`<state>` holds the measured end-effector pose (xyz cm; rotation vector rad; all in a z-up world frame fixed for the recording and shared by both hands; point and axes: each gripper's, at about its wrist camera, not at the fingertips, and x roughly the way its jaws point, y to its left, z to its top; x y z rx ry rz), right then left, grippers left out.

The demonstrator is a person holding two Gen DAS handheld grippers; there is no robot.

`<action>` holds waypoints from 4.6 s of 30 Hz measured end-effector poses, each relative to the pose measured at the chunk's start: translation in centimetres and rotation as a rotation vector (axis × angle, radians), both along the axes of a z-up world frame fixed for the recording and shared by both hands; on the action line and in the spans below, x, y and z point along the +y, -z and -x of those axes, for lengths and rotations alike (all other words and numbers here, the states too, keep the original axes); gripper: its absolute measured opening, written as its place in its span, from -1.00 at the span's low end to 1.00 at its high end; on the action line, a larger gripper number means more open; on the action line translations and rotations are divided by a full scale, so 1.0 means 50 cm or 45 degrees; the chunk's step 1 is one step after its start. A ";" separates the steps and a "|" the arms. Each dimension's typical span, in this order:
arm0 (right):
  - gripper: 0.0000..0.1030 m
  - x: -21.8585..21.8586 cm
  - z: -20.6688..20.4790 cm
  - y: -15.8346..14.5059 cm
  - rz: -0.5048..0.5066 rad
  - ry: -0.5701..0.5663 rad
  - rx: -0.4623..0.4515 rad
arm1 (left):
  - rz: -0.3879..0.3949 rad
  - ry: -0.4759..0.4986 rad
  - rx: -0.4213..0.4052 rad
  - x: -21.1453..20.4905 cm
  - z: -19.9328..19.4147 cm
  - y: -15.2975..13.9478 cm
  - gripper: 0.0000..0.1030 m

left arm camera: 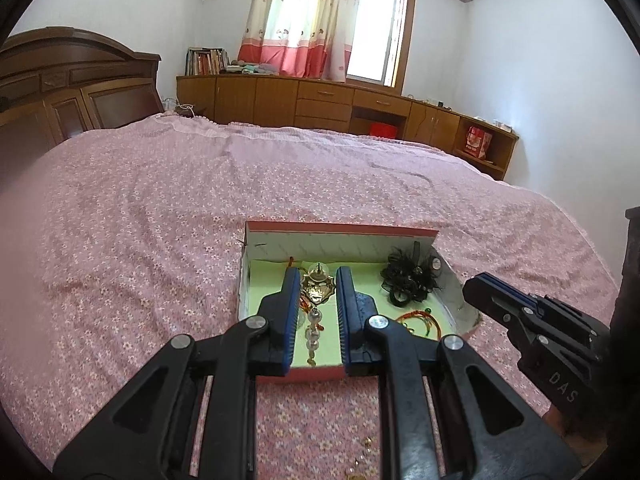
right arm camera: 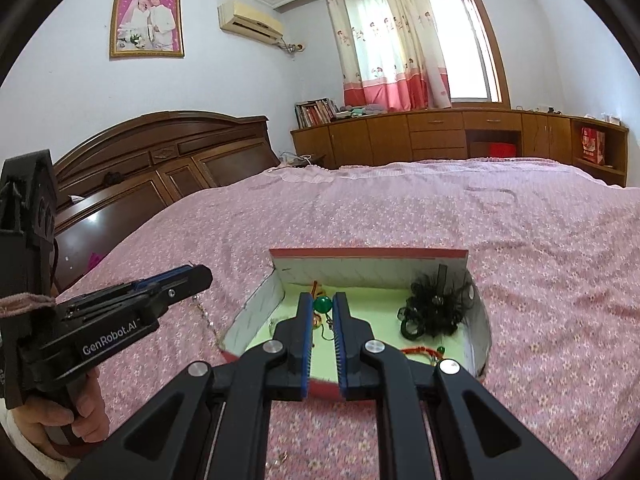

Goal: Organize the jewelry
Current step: 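Carry the gold pendant and green earring into the box and release them, then withdraw both open tools from the box toward the remaining pendants, then close the left tool on the gold pendant with pearls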

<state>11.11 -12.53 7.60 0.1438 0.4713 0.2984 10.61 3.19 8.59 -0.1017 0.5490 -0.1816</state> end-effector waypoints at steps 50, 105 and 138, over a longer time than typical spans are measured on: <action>-0.49 -0.044 -0.237 0.162 -0.024 0.098 0.433 | -0.073 0.010 0.308 -0.021 -0.113 0.139 -0.58; 0.01 -0.128 0.115 0.143 -0.010 0.190 0.493 | -0.002 0.200 0.526 -0.064 0.122 0.184 -0.54; 0.01 -0.135 0.132 0.181 -0.039 0.206 0.559 | 0.056 0.171 0.583 -0.062 0.111 0.240 -0.85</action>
